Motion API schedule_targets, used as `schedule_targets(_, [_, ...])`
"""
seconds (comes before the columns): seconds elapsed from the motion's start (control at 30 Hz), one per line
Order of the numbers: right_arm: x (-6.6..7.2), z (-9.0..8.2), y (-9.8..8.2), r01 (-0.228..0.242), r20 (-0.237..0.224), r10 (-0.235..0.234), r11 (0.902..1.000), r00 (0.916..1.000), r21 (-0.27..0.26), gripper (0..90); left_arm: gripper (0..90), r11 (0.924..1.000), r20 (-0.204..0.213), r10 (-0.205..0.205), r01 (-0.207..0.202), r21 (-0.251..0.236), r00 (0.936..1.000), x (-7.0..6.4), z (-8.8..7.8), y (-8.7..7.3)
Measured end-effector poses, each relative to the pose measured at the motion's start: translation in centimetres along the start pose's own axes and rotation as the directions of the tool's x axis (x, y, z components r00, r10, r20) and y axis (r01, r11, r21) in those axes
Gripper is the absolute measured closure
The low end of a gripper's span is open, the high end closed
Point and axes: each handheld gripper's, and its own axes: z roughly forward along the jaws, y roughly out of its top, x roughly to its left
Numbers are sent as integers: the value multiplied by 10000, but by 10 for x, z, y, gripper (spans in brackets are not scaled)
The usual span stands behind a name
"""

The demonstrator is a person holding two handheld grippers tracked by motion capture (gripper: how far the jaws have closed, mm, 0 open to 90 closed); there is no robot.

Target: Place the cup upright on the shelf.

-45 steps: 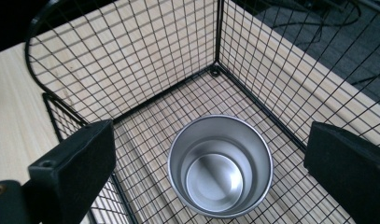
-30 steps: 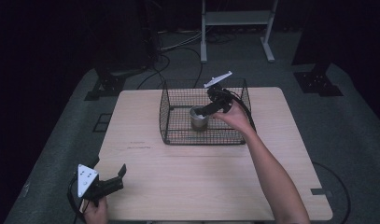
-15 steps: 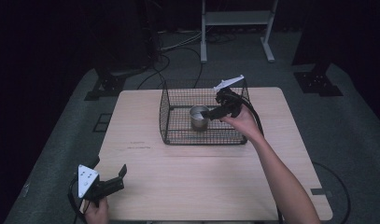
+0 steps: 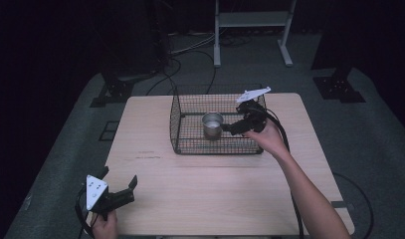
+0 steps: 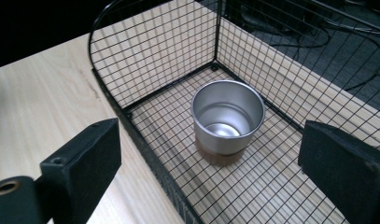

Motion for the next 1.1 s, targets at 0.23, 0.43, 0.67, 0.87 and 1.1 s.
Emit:
schedule_targets(0.23, [5,-6,-11,204,21,-204,9997,9998,151,54,0,10000,30,50,-51,57,10000,-2,1,0])
schedule_targets(0.43, [10,-12,-24,239,-110,-236,9995,9997,221,55,0,9999,55,72,-72,84,10000,-3,1,0])
schedule_targets(0.67, [13,-21,-39,249,-76,-247,9994,9997,230,56,0,10000,75,44,-44,80,10000,-3,2,0])
schedule_targets(0.87, [16,-33,-55,127,-64,-127,9999,9999,29,56,0,10000,65,24,-25,74,10000,-3,2,0])
schedule_targets(1.1, [19,-46,-67,24,-127,-26,9999,9999,-144,56,0,10000,31,-18,18,52,10000,-2,2,0])
